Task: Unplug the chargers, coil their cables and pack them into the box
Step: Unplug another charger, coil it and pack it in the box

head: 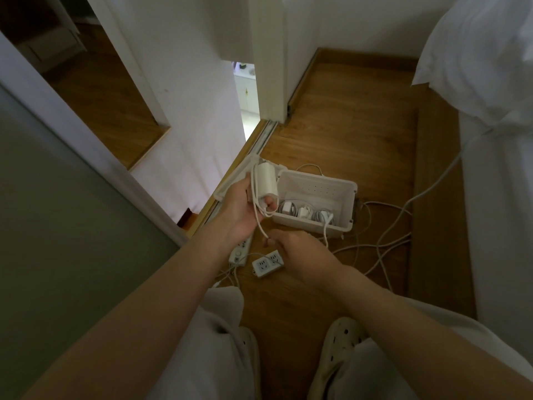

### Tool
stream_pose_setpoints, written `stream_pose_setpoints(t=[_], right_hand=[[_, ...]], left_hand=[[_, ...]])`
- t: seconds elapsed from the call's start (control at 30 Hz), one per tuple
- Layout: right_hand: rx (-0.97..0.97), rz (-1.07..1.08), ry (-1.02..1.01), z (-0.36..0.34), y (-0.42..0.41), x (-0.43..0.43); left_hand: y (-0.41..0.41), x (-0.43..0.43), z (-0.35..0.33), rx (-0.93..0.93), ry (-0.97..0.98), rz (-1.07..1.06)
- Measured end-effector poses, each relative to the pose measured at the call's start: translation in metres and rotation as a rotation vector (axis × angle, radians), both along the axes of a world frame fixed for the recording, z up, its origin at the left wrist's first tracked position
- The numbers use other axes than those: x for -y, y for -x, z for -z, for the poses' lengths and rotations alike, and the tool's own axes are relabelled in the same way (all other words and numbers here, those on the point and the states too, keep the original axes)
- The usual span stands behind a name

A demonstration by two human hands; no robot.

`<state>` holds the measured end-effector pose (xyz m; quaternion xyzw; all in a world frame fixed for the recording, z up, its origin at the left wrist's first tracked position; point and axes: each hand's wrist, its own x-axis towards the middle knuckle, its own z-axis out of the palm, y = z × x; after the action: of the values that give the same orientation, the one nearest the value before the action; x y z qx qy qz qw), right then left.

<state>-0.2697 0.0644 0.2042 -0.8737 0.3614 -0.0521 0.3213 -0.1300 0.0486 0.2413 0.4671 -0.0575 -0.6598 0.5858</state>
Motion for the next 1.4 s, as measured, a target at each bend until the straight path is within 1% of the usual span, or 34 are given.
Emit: stream_pose_setpoints(t=[0.03, 0.1, 0.2, 0.27, 0.33, 0.43, 0.53, 0.57, 0.67, 0.77, 0.83, 0.9, 1.0, 1.17, 1.3, 1.4], right_hand=[[-0.012, 0.012, -0.009, 0.002, 0.002, 0.005], [-0.023, 0.027, -0.037, 0.005, 0.008, 0.015], [0.027, 0.103, -0.131, 0.005, 0.022, 0.032], [0.041, 0.142, -0.145, 0.005, 0.031, 0.041], [0.044, 0.161, -0.15, 0.004, 0.036, 0.046], [0.027, 0.197, -0.088, 0.0, 0.039, 0.053], [0.057, 0.25, -0.01, -0.007, 0.044, 0.058], [0.071, 0.27, 0.016, -0.008, 0.046, 0.06], [0.112, 0.304, 0.069, -0.01, 0.045, 0.06], [0.13, 0.286, 0.145, -0.015, 0.04, 0.057], [0.117, 0.24, 0.204, -0.021, 0.036, 0.051], [0.088, 0.145, 0.307, -0.025, 0.033, 0.044], [0.02, 0.026, 0.428, -0.027, 0.028, 0.035], [-0.017, -0.013, 0.458, -0.02, 0.021, 0.03], [-0.124, -0.089, 0.462, -0.013, 0.021, 0.031], [-0.169, -0.09, 0.451, -0.013, 0.02, 0.03]], left_hand=[[0.0, -0.001, -0.001, 0.01, 0.015, 0.038], [0.0, -0.002, -0.003, 0.105, 0.041, 0.132], [0.001, -0.003, -0.001, 0.336, 0.085, 0.3], [0.001, -0.004, -0.001, 0.479, 0.107, 0.416], [0.003, -0.007, -0.004, 0.681, 0.121, 0.535], [0.008, -0.011, -0.011, 0.978, 0.12, 0.666], [0.004, -0.012, -0.003, 1.211, 0.142, 0.751], [0.002, -0.012, 0.0, 1.259, 0.135, 0.769], [-0.003, -0.012, 0.005, 1.259, 0.114, 0.75], [-0.004, -0.012, 0.006, 1.285, 0.102, 0.698], [-0.004, -0.012, 0.006, 1.323, 0.096, 0.66], [-0.003, -0.011, 0.005, 1.336, 0.099, 0.638], [-0.002, -0.011, 0.006, 1.347, 0.079, 0.67], [0.002, -0.011, 0.008, 1.334, 0.009, 0.769], [0.003, -0.014, 0.005, 1.339, -0.024, 0.827], [0.004, -0.015, 0.004, 1.354, -0.022, 0.78]])
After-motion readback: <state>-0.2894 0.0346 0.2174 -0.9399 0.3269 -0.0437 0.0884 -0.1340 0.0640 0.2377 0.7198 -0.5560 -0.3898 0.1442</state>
